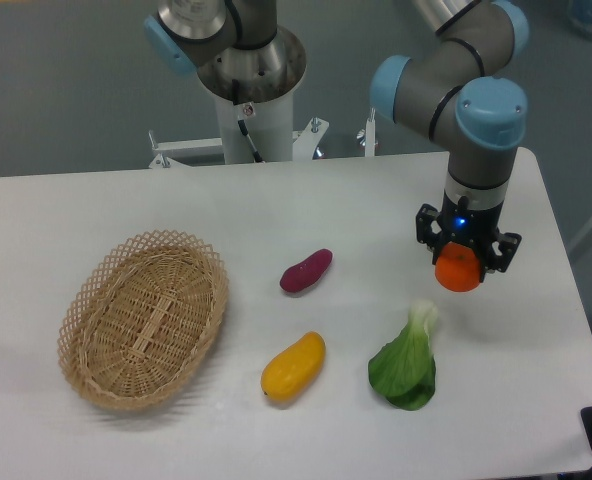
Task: Pick up the orange from the basket
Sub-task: 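Lift the held orange out of the basket and carry it away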
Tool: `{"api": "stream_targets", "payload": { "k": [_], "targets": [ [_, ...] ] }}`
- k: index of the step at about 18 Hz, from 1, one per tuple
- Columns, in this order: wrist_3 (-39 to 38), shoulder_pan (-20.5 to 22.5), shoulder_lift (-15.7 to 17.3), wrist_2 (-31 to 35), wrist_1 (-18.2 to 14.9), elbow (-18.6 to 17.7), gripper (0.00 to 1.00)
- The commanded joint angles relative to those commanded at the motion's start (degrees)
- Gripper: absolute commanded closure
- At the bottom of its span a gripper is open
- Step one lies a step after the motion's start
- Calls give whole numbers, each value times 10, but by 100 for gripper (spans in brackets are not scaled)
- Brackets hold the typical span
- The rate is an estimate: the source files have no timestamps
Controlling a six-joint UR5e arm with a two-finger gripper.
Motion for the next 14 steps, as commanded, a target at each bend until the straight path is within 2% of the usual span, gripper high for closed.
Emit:
{"api": "stream_targets", "payload": {
  "k": [14],
  "targets": [
    [4,0,0,0,4,-4,47]
  ]
}}
